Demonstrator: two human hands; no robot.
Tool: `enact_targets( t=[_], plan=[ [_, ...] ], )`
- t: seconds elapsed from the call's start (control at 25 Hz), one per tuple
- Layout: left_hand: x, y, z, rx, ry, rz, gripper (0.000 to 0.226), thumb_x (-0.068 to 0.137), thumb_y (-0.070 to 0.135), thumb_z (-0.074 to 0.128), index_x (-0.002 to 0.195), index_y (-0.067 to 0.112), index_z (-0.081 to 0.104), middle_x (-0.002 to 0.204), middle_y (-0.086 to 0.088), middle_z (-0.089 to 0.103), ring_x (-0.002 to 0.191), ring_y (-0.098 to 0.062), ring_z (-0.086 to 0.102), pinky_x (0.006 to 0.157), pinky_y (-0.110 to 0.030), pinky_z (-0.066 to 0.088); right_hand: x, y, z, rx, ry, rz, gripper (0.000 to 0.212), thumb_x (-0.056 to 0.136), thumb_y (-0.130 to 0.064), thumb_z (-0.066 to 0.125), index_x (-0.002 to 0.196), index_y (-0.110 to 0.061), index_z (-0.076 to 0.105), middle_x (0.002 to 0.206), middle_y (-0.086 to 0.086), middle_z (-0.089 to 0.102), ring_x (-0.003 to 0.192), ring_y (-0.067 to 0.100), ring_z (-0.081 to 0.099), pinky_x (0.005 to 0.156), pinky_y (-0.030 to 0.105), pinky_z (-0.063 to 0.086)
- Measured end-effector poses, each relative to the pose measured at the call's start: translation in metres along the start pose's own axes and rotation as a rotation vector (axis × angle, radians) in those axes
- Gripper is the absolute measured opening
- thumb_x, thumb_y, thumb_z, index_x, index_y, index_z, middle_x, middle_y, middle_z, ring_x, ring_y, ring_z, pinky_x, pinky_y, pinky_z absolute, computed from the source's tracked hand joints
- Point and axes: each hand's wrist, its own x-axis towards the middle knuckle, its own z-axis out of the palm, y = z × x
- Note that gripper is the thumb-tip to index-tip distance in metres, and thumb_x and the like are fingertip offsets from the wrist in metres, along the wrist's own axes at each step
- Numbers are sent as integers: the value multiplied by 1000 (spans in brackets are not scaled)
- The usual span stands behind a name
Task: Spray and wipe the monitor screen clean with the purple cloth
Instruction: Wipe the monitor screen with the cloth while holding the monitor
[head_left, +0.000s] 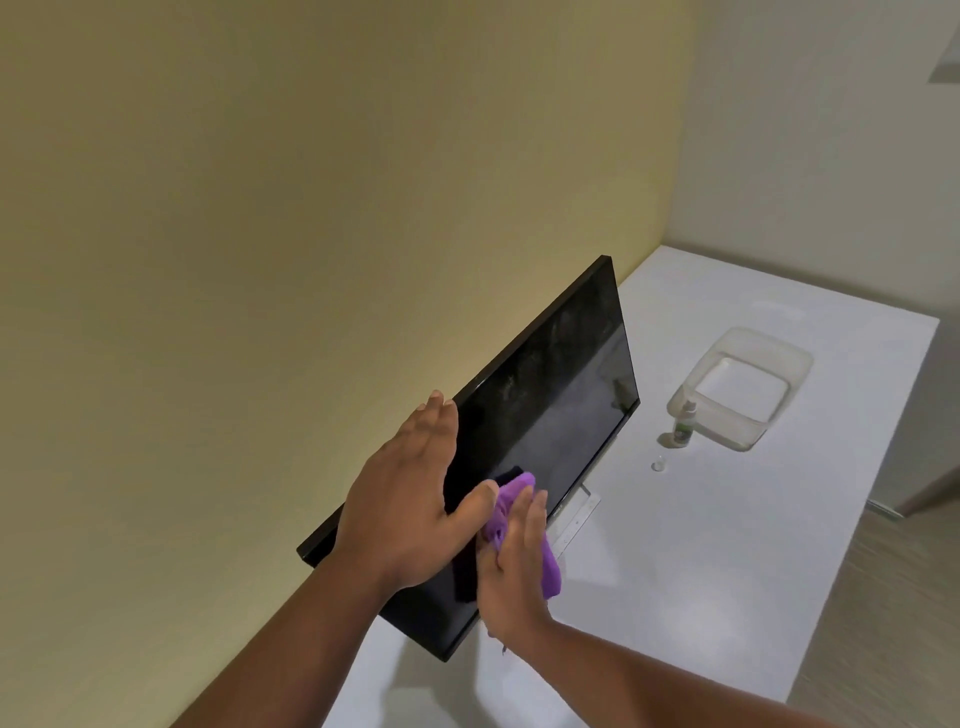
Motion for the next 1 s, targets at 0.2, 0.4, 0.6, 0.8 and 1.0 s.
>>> enact_targets(
  t=[0.2, 0.4, 0.6, 0.8, 1.0],
  plan=[
    [4, -4, 3, -36, 18, 1, 91, 87, 79, 17, 163, 30, 3, 171, 10, -1, 156, -7, 3, 122, -27, 10, 5, -56, 11, 364, 129, -114, 90, 90, -30, 62, 163, -25, 9, 170, 0, 16, 156, 16, 18, 126, 43, 23],
    [1, 0, -1, -28, -1, -11, 95, 84, 81, 12, 163, 30, 2, 171, 11, -3, 156, -8, 2, 124, -30, 12, -11, 1, 15, -172, 6, -250, 83, 105, -39, 39, 156, -37, -26, 169, -12, -22, 157, 16, -14, 128, 48, 12],
    [1, 2, 0, -23, 8, -11, 100, 82, 84, 14, 163, 28, 5, 171, 8, -1, 157, -10, 5, 126, -35, 19, 18, -8, 5, 8, 101, 154, 79, 108, -44, 35, 140, -46, -37, 168, -7, -25, 157, 20, -16, 128, 39, 5],
    [2, -1, 1, -40, 13, -4, 97, 85, 83, 18, 164, 27, 5, 171, 9, -1, 157, -9, 5, 125, -33, 17, -23, -32, 40, 109, 59, -145, 79, 96, -46, 40, 159, -45, -8, 172, -4, 0, 159, 19, -1, 128, 40, 11],
    [0, 2, 2, -9, 15, 0, 103, 81, 88, 11, 164, 26, 4, 171, 7, -1, 157, -9, 3, 126, -35, 17, 19, 7, -1, 169, 56, 295, 71, 109, -47, 32, 159, -34, -17, 171, -1, -14, 159, 23, -5, 128, 44, 12]
  ],
)
